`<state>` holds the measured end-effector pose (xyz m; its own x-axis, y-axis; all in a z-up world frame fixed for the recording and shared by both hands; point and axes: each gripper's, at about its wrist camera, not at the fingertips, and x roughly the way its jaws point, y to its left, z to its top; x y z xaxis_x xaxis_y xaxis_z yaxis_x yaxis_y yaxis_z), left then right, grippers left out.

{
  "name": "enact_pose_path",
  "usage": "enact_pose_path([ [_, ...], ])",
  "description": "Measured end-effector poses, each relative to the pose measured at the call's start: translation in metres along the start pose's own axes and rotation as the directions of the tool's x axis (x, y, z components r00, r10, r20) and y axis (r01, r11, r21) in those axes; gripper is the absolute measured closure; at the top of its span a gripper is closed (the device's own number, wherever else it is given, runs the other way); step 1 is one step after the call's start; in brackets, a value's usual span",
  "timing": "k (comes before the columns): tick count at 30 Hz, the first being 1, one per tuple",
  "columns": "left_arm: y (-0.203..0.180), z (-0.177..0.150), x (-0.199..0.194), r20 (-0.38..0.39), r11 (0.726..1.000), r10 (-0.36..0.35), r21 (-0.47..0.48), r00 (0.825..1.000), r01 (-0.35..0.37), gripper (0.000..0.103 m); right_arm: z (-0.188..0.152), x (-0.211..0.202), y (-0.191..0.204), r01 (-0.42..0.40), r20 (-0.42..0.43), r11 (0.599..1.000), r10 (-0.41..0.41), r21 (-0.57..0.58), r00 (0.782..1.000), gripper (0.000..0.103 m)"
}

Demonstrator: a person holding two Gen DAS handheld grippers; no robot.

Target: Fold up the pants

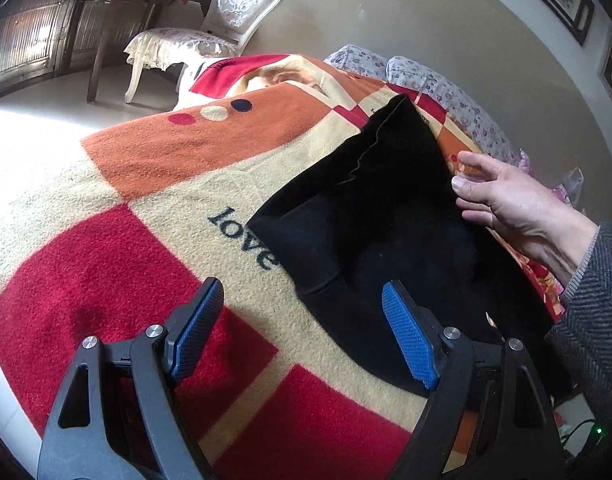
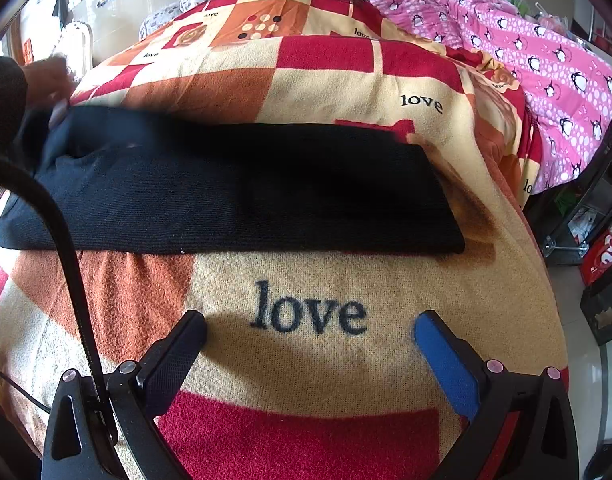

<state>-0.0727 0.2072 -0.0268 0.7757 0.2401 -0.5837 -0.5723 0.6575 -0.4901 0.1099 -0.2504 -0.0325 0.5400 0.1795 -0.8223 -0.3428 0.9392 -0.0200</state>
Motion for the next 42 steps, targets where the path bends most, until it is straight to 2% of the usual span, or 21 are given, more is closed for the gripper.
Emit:
enact_pose_path([
  [12, 0.008, 0.002, 0.004, -0.029, 0.999, -0.013, -0.045, 0.999, 0.011, 0.021, 0.001, 0.0, 0.0, 0.0, 0.0, 1.0, 0.0, 0.0, 1.0, 0.0],
  [26, -0.005, 0.0, 0.007, -0.028, 0.999, 0.047, 0.019, 0.999, -0.046, 0.021, -0.002, 0.001, 0.0, -0.001, 0.008, 1.0, 0.001, -0.001, 1.0, 0.0],
  [42, -0.008, 0.0, 0.009, -0.033, 0.997, 0.064, 0.035, 0.997, -0.062, 0.021, -0.002, 0.001, 0.0, 0.0, 0.008, 1.0, 0.001, -0.001, 1.0, 0.0],
])
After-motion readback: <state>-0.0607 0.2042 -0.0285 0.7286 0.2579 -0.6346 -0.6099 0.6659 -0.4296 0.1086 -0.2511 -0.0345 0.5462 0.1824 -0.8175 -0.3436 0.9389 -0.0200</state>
